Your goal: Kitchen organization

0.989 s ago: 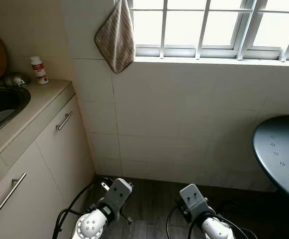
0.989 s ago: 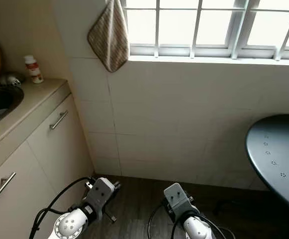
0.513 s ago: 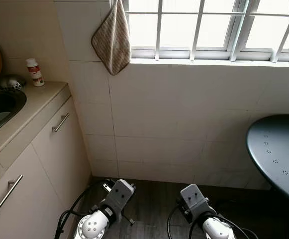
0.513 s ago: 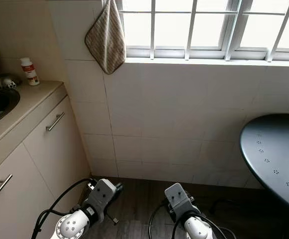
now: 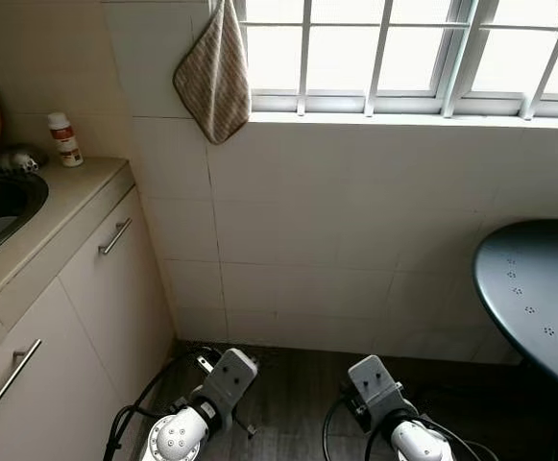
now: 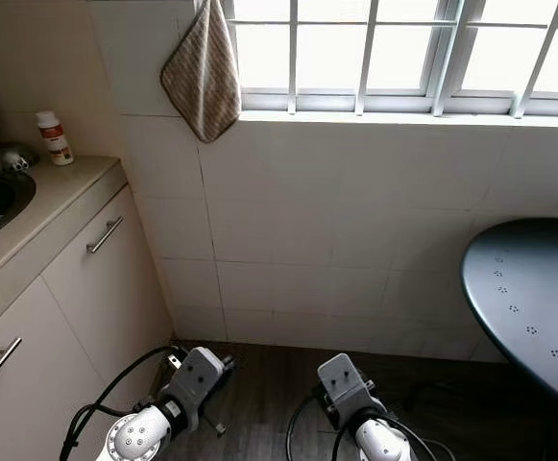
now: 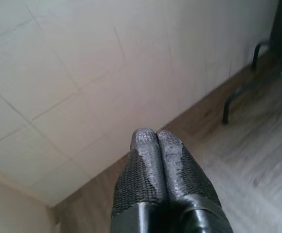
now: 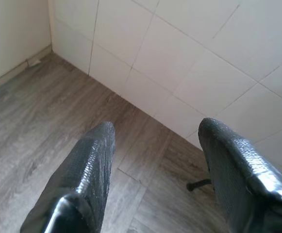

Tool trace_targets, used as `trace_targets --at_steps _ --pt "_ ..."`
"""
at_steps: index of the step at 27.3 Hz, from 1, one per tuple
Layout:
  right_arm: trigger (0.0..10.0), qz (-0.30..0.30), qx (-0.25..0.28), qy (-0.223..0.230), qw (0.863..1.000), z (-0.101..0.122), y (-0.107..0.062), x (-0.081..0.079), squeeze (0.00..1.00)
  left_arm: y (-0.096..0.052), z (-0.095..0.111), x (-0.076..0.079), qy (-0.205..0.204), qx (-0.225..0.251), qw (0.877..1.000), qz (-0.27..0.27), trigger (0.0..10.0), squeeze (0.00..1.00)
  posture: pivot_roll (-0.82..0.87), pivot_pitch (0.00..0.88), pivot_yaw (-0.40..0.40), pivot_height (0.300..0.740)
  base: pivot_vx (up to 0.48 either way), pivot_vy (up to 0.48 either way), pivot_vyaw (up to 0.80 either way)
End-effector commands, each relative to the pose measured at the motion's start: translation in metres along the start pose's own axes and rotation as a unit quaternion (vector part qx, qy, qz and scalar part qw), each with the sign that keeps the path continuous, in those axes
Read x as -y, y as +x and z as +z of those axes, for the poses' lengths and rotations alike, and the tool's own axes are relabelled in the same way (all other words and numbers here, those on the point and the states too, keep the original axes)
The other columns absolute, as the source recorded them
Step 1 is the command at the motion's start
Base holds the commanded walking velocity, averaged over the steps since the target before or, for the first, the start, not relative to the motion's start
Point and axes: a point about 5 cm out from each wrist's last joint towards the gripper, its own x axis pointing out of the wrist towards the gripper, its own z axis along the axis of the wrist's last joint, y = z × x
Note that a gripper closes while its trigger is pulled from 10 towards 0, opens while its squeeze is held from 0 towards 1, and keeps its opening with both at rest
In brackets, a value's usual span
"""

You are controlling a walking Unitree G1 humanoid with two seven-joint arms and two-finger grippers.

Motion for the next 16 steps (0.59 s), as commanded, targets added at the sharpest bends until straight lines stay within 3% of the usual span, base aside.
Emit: trace_targets --at_steps 1,8,11,16 --pt "10.0 0.013 -0.023 -0.015 1.000 -0.005 -0.005 -0.003 0.00 -0.004 0.000 0.002 0.018 -0.008 1.000 -0.004 10.0 0.00 0.00 0.000 0.009 0.740 0.000 0.000 0.00" --pt "10.0 0.044 -0.059 -0.005 0.997 -0.007 -0.020 -0.011 0.00 -0.022 0.000 0.003 0.033 -0.022 0.999 -0.007 10.0 0.00 0.01 0.000 0.001 0.740 0.000 0.000 0.00" --pt "10.0 0.039 -0.051 0.007 0.998 -0.013 -0.030 -0.016 0.00 -0.037 -0.007 0.007 -0.005 -0.028 1.000 0.005 10.0 0.00 0.02 0.000 -0.002 0.740 0.000 0.000 0.00" --pt "10.0 0.021 -0.042 0.036 0.998 -0.012 -0.029 -0.009 0.00 -0.034 -0.016 0.001 -0.053 -0.032 0.997 0.042 10.0 0.00 0.01 0.000 0.001 0.740 0.000 0.000 0.00"
